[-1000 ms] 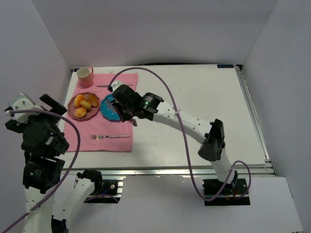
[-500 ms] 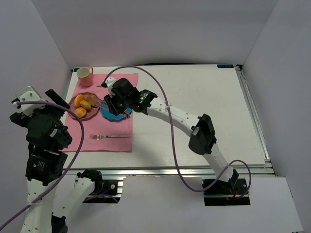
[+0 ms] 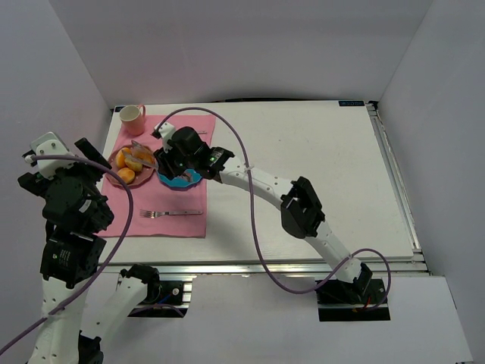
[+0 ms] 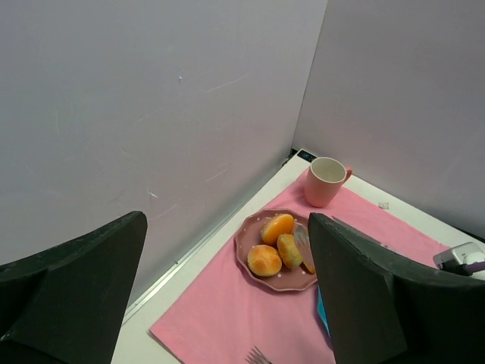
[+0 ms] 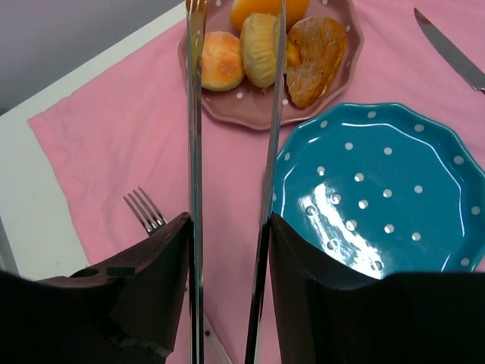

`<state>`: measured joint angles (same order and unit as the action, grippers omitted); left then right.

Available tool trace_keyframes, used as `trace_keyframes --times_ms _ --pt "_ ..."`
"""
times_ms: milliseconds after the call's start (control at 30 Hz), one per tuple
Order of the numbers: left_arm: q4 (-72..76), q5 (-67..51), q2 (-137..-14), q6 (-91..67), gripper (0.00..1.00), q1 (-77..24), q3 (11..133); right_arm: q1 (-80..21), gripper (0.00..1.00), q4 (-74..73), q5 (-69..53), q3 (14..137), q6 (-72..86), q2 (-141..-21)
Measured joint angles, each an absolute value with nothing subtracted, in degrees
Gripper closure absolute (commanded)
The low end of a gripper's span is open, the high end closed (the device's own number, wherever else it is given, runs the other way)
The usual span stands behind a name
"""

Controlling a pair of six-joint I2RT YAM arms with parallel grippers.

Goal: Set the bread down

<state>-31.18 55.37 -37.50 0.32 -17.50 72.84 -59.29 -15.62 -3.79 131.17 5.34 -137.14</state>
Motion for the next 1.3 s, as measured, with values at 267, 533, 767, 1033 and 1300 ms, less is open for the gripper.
trace_keyframes --times_ms 267,533,767,1033,1300 --pt "-31.2 56.4 -37.6 1.1 0.02 -18.1 72.8 -58.4 0.48 -10.4 -5.1 132.4 5.6 -140.2" --pt "-31.2 56.9 -37.6 1.3 0.02 -18.5 72.3 -57.9 0.47 -7.8 -6.2 133.5 5.9 -143.5" --pt "-31.2 57.3 -37.6 1.3 0.02 -18.6 71.3 -57.9 0.47 -6.9 -7.4 133.5 6.5 -145.8" --pt "-31.3 57.9 -37.4 1.3 0.02 -18.6 70.7 -57.9 0.46 -5.8 -7.9 133.5 7.1 -148.2" --pt "-31.3 58.1 -37.1 1.5 0.02 -18.6 69.9 -57.9 0.49 -5.8 -7.9 133.5 7.2 -149.6"
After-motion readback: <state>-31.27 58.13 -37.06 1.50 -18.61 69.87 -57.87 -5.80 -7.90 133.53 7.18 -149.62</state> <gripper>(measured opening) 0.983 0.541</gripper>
